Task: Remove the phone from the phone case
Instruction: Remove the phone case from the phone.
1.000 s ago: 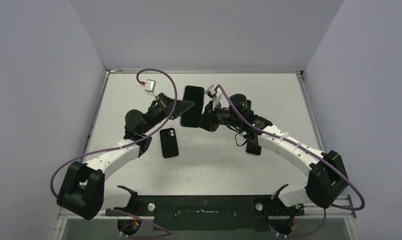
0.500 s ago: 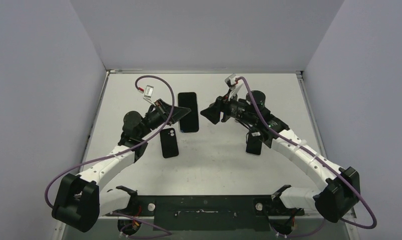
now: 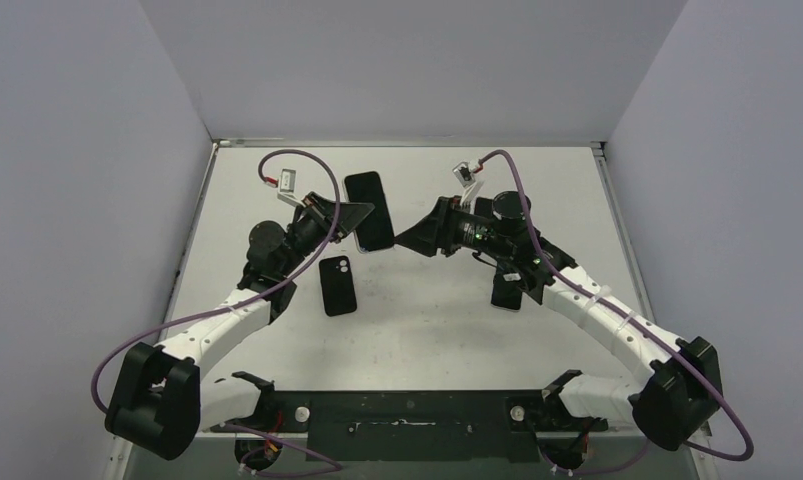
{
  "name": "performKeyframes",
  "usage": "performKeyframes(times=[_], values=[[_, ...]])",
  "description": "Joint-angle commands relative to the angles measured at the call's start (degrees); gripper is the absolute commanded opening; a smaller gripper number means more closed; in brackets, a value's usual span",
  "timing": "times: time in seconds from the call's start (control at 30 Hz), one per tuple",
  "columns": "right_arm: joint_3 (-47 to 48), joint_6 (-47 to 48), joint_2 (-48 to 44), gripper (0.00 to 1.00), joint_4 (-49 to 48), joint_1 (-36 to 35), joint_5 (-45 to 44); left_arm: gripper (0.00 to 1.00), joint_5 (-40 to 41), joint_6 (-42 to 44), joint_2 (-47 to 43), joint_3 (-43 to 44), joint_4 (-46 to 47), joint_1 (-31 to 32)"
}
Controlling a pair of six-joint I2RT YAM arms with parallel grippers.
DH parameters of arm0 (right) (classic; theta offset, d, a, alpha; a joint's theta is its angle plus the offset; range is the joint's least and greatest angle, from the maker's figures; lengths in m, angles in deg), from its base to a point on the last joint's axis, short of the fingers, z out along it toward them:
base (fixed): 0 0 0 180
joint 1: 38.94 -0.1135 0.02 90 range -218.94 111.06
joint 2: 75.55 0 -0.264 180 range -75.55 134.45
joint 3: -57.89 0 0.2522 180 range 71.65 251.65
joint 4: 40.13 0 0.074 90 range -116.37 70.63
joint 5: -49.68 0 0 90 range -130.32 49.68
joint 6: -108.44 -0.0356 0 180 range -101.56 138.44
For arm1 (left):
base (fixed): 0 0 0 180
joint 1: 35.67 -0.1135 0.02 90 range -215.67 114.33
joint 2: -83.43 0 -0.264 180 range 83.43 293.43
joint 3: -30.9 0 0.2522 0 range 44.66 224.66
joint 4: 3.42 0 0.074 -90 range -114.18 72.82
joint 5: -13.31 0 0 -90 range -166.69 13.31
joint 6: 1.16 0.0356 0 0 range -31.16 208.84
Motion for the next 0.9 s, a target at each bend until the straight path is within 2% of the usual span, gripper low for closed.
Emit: performKeyframes(times=[0.0, 0.33, 0.87], values=[[-1.2, -9.5, 1.9, 0.58, -8.3, -0.1, 4.0, 0.00, 2.5, -2.6, -0.2, 3.0, 9.4, 0.3], [-2.7, -12.2, 3.5, 0.51, -12.4, -0.8, 4.3, 0.00, 2.5, -3.5, -0.5, 2.6, 11.1, 0.9], [-2.5, -12.1, 4.3, 0.48, -11.6, -1.8, 2.6, 0.00, 2.6, -6.6, -0.4, 2.0, 14.9, 1.6]])
